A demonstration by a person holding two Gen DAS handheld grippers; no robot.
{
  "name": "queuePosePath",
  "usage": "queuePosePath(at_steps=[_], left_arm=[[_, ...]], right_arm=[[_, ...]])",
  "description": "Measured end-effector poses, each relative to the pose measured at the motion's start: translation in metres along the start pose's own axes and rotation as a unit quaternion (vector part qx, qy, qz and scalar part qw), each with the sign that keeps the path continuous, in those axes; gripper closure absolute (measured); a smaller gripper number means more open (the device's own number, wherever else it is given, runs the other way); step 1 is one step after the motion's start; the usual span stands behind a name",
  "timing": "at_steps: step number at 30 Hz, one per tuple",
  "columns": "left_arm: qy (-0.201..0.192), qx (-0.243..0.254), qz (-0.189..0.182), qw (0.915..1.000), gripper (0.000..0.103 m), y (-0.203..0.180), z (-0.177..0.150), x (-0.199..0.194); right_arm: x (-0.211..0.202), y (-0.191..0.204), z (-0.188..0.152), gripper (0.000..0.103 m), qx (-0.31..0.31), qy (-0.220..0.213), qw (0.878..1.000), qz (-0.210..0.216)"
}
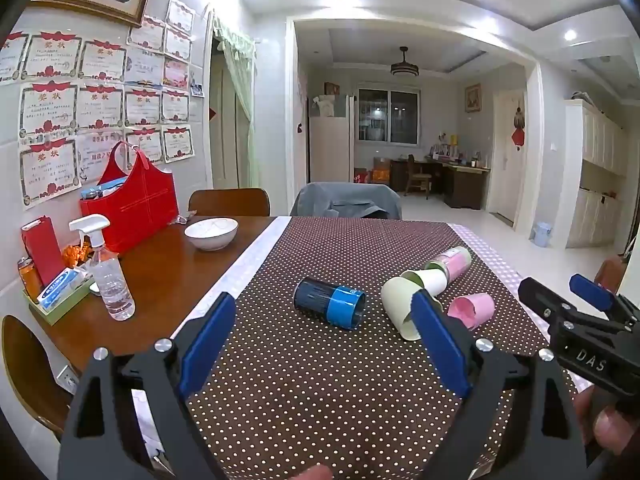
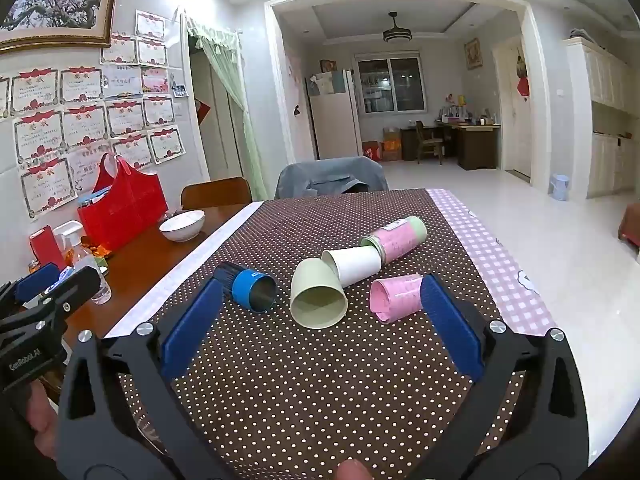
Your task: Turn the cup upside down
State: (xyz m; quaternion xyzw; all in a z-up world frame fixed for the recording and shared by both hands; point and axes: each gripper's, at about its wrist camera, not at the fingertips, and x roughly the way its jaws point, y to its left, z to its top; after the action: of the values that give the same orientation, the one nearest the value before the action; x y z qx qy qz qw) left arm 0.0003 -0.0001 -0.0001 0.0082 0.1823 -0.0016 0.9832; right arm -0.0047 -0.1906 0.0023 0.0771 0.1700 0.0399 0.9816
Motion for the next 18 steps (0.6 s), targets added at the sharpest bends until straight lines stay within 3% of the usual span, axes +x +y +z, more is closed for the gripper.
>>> queuePosePath(at_steps=[8,14,18], left_arm=[[-0.002,0.002,0.0,1.0,0.015,0.0,0.001,0.003],[-0.005,-0.002,-0.005,1.0,0.015,-0.003,0.003,-0.003],[-0.009,-0.004,-0.007,0.9999,0.015,-0.003,-0.001,-0.005]], right_arm=[[-0.002,-0.001,0.001,0.006,0.001,-0.002,1.0,0.0],[-0.008,0.008,0.024,0.006,-0.004,-0.005,1.0,0.0],[-0.013,0.001,0.011,0.006,-0.002,-0.012,1.0,0.001]])
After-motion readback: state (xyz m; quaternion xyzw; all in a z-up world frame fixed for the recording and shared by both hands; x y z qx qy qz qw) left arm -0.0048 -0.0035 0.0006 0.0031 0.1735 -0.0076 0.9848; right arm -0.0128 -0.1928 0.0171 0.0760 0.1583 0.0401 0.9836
